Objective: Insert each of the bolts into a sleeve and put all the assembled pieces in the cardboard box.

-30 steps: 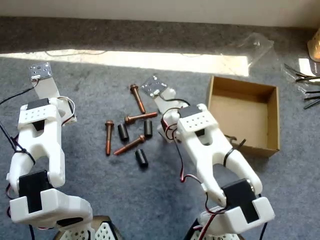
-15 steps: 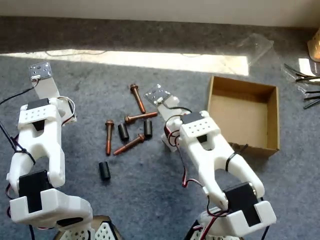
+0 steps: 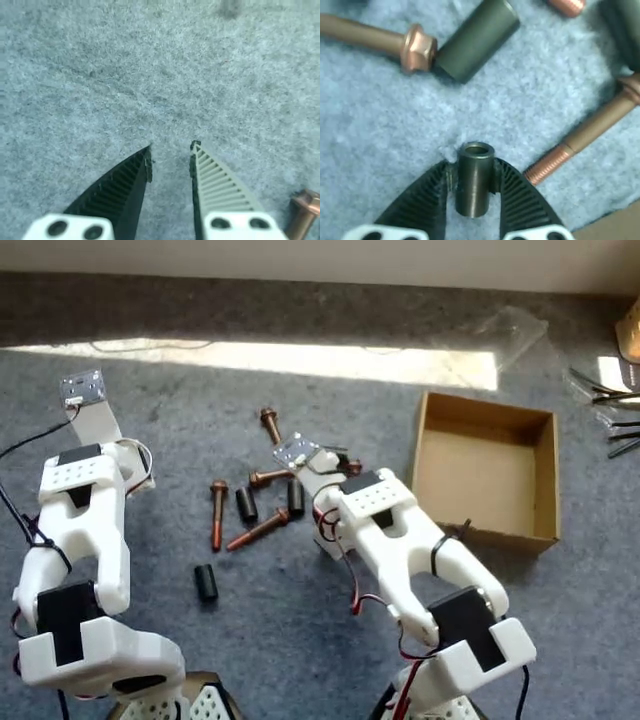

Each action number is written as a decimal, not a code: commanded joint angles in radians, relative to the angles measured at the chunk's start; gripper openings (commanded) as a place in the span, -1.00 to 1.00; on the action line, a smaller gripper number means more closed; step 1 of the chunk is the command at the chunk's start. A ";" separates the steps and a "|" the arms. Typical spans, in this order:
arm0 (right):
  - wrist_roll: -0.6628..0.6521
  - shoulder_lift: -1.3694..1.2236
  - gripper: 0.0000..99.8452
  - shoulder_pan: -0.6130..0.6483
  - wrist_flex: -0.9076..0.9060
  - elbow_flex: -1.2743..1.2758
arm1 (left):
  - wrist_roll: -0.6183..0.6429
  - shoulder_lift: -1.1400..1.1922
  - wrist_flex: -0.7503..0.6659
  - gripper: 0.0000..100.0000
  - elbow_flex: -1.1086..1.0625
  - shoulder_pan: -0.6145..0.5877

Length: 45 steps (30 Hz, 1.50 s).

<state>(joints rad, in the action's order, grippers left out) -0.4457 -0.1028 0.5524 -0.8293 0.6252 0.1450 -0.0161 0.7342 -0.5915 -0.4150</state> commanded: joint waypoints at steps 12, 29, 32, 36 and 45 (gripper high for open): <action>0.005 -0.041 -0.77 0.068 -0.093 0.010 | 0.005 -0.005 -0.026 -0.74 0.007 0.024; 0.064 0.151 -0.60 0.071 -0.113 0.019 | 0.005 -0.004 -0.034 -0.74 0.005 0.024; 0.066 0.183 -0.60 0.054 -0.111 0.019 | 0.005 -0.004 -0.034 -0.74 0.005 0.024; 0.066 0.222 -0.57 0.039 -0.116 0.021 | 0.005 -0.004 -0.034 -0.74 0.005 0.024; 0.060 0.251 -0.47 0.025 -0.085 0.047 | 0.005 -0.004 -0.034 -0.74 0.005 0.024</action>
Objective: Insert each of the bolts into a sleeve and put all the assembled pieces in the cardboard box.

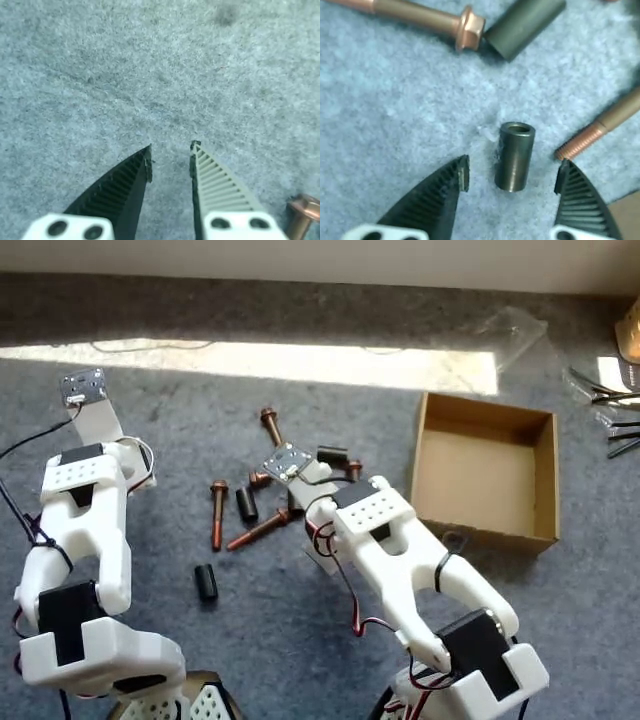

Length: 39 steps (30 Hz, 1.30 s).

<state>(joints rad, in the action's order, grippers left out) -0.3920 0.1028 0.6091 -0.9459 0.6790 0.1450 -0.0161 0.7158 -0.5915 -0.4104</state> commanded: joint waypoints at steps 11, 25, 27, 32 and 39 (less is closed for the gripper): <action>0.006 0.044 -0.47 -0.101 0.145 -0.004 | 0.005 -0.004 -0.015 -0.74 0.005 0.019; 0.006 -0.064 -0.67 -0.097 0.162 0.001 | 0.005 -0.004 -0.015 -0.74 0.005 0.019; 0.005 -0.064 -0.68 -0.097 0.162 0.001 | 0.005 -0.004 -0.015 -0.74 0.005 0.019; 0.003 -0.064 -0.68 -0.099 0.162 0.001 | 0.005 -0.004 -0.015 -0.74 0.005 0.019; -0.052 -0.064 -0.69 -0.097 0.162 0.005 | 0.005 -0.004 -0.015 -0.74 0.005 0.019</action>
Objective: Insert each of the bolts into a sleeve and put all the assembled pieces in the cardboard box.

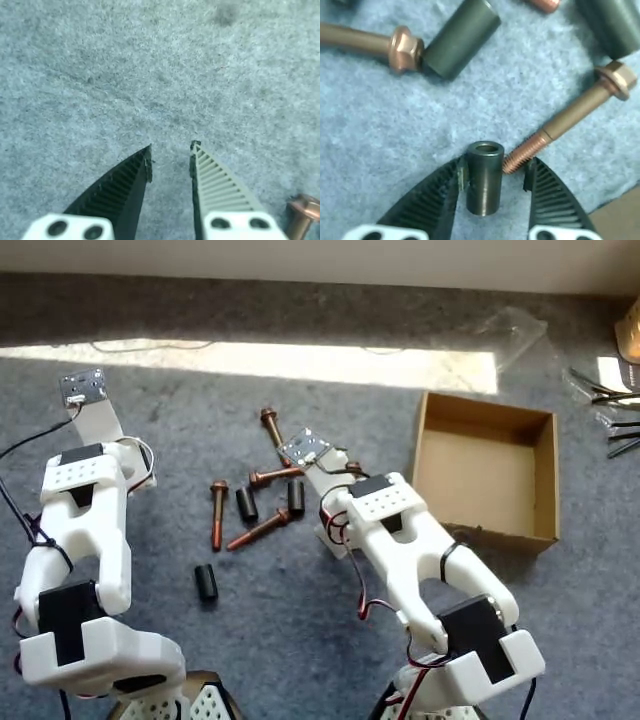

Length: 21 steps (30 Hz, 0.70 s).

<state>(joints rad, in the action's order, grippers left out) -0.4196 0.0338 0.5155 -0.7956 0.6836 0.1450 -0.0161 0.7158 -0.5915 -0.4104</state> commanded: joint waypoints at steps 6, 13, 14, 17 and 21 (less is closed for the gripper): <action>-0.026 0.012 -0.68 -0.004 0.012 0.001 | 0.005 -0.004 -0.015 -0.74 0.005 0.019; -0.029 0.013 -0.68 -0.007 0.007 -0.004 | 0.005 -0.004 -0.015 -0.74 0.005 0.021; -0.029 0.015 -0.68 -0.007 0.004 -0.004 | 0.005 -0.004 -0.015 -0.74 0.005 0.021; -0.032 0.015 -0.68 -0.019 -0.067 -0.004 | 0.005 -0.004 -0.015 -0.74 0.005 0.021; -0.066 0.024 -0.59 -0.035 -0.113 -0.021 | 0.005 -0.004 -0.015 -0.74 0.005 0.021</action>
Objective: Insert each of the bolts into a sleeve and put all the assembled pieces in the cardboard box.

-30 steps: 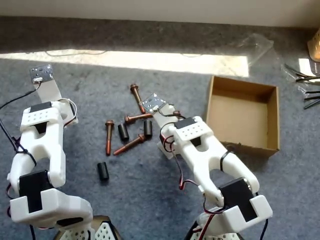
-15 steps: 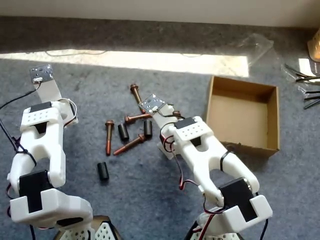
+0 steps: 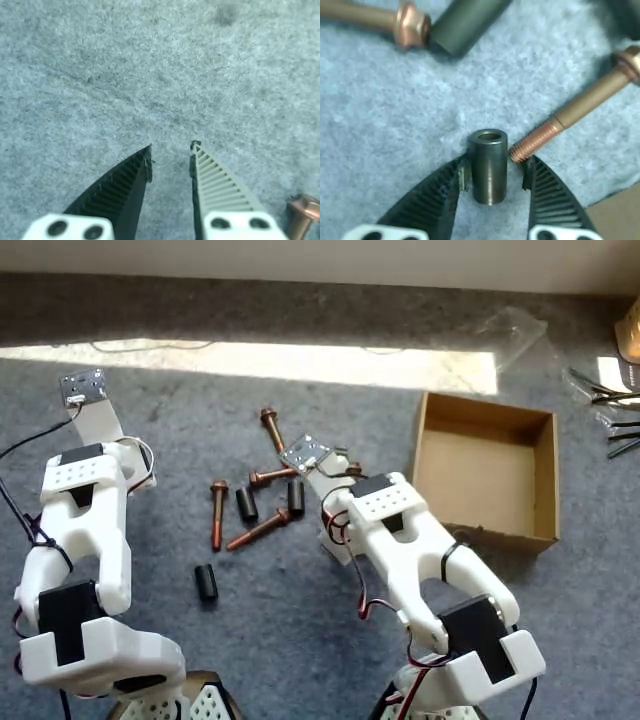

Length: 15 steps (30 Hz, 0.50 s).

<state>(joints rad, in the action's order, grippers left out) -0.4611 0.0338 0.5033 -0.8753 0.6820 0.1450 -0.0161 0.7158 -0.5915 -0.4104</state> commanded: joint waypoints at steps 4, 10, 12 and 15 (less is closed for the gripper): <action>-0.025 0.119 -0.47 -0.022 -0.068 -0.013 | 0.005 -0.004 -0.015 -0.74 0.005 0.021; -0.025 0.320 -0.47 -0.022 -0.104 0.028 | 0.005 -0.004 -0.015 -0.74 0.004 0.021; -0.028 0.371 -0.47 -0.019 -0.104 0.042 | 0.005 -0.004 -0.017 -0.74 -0.002 0.021; -0.034 0.404 -0.47 -0.018 -0.099 0.047 | 0.005 -0.004 -0.044 -0.74 -0.018 0.021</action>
<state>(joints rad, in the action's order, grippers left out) -0.4749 0.3775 0.4941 -0.9720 0.7357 0.1450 -0.0161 0.7081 -0.6099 -0.4104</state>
